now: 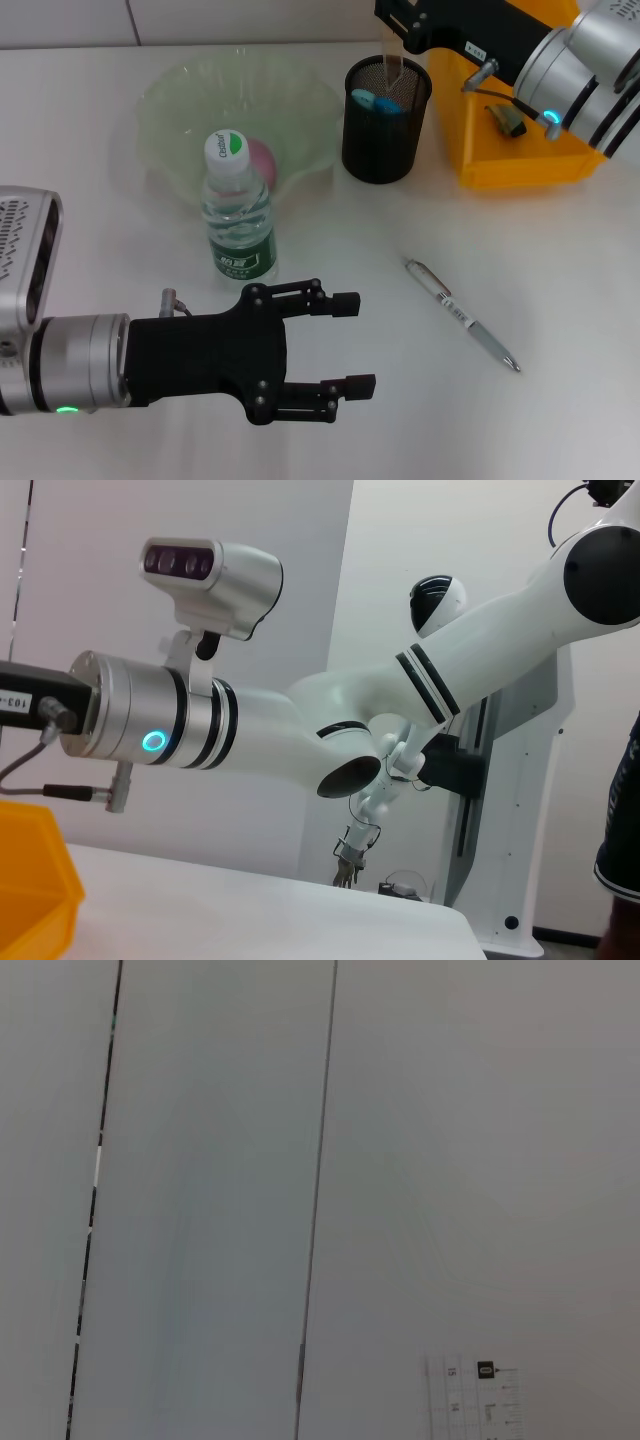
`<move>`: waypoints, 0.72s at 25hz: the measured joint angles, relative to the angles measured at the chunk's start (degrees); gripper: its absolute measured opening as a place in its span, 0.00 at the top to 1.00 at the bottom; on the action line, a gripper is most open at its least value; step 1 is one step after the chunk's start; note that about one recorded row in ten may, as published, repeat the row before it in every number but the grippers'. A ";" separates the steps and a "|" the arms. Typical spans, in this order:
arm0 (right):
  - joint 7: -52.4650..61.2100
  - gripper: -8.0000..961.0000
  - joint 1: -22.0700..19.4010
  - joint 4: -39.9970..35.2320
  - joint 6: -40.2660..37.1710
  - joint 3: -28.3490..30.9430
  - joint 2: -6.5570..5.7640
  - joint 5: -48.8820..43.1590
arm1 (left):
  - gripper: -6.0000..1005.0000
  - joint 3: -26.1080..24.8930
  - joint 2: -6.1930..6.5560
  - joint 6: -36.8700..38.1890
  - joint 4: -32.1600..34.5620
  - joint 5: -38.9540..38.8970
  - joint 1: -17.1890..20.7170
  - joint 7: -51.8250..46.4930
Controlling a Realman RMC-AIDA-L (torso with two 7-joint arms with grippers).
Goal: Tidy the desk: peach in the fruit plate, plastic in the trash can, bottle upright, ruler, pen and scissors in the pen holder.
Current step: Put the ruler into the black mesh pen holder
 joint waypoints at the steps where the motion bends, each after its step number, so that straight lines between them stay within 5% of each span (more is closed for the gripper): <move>1: 0.02 0.57 0.04 0.22 0.06 -0.01 0.01 0.04 | 0.23 -0.01 0.00 0.00 0.01 -0.02 -0.01 0.00; 18: 1.50 0.57 -1.72 1.28 -0.02 0.11 0.01 0.11 | 0.23 -0.01 0.09 1.16 0.19 -0.23 0.04 0.00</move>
